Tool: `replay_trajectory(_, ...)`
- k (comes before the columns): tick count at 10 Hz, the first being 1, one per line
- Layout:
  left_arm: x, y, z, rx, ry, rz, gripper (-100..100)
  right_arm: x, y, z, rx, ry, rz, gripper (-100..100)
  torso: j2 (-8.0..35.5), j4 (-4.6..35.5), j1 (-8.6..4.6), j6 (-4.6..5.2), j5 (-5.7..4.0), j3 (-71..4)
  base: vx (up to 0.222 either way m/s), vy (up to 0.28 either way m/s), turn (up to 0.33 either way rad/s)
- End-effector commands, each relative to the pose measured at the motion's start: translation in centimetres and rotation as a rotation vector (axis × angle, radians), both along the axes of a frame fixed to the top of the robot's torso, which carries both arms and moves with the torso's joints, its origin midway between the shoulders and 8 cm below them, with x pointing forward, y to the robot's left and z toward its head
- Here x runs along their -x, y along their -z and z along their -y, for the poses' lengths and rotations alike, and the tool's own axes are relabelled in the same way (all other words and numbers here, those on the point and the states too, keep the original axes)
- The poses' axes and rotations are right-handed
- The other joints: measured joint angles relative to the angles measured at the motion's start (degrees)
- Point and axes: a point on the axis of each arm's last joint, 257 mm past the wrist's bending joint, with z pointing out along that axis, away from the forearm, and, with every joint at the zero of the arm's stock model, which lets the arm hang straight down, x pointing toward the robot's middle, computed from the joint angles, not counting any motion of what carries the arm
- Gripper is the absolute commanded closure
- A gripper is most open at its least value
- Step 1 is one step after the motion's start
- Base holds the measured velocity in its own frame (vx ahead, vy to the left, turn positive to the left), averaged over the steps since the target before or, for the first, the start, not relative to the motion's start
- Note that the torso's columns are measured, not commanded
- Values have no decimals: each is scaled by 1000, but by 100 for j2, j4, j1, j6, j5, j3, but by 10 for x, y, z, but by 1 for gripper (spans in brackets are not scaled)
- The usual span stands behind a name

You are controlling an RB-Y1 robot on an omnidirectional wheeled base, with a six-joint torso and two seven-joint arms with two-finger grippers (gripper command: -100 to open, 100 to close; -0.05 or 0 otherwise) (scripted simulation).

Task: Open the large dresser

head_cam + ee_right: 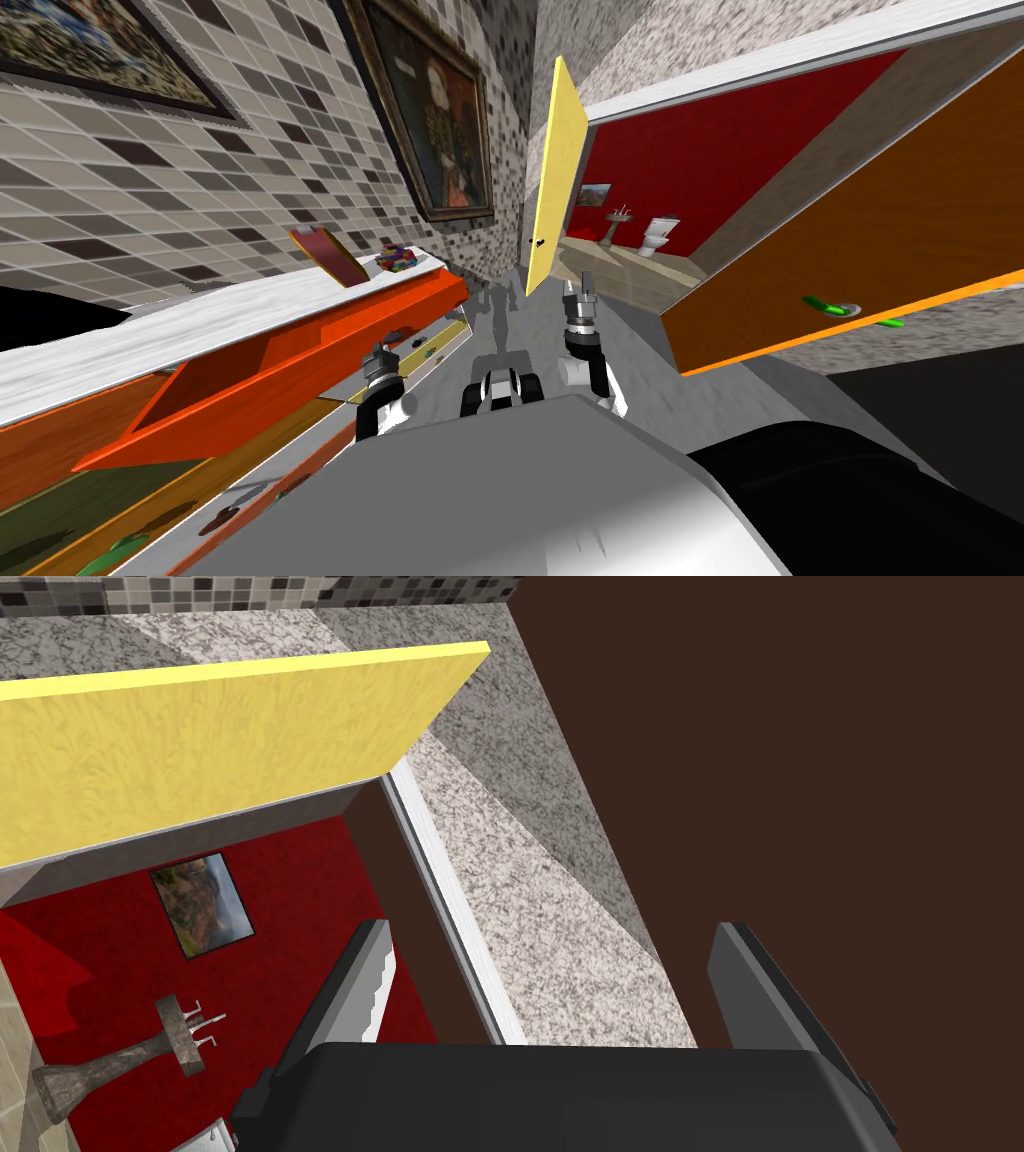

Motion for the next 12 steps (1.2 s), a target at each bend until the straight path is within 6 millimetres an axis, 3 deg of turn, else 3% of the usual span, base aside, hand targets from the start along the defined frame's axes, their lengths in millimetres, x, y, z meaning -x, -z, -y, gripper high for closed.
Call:
replay_trajectory(1, -13, 3, -5, 6, -19, -6, 100, 0, 0, 0, 0, 0, 0, 0, -2, 0, -1, 4, 1, 0, -144, -73, -86)
replay_trajectory(3, -23, 3, -10, 10, -34, -7, 100, 0, 0, 0, 0, 0, 0, 0, -6, -1, -5, 12, 3, -2, -153, -82, -77)
replay_trajectory(6, -18, 2, -10, 5, -33, -4, 100, 0, 0, 0, 0, 0, 0, 0, -1, -1, -8, -2, -2, -2, -90, -79, 5)
replay_trajectory(7, -36, -2, -6, -3, -14, 9, -100, 0, 0, 0, 0, 0, 0, 0, 11, -1, -13, 2, 2, 8, -100, -59, 246)
replay_trajectory(12, -80, 5, 13, 25, 32, 13, -100, 0, 0, 0, 0, 0, 0, 0, 21, 10, -5, -9, -9, 11, -34, -6, 83)
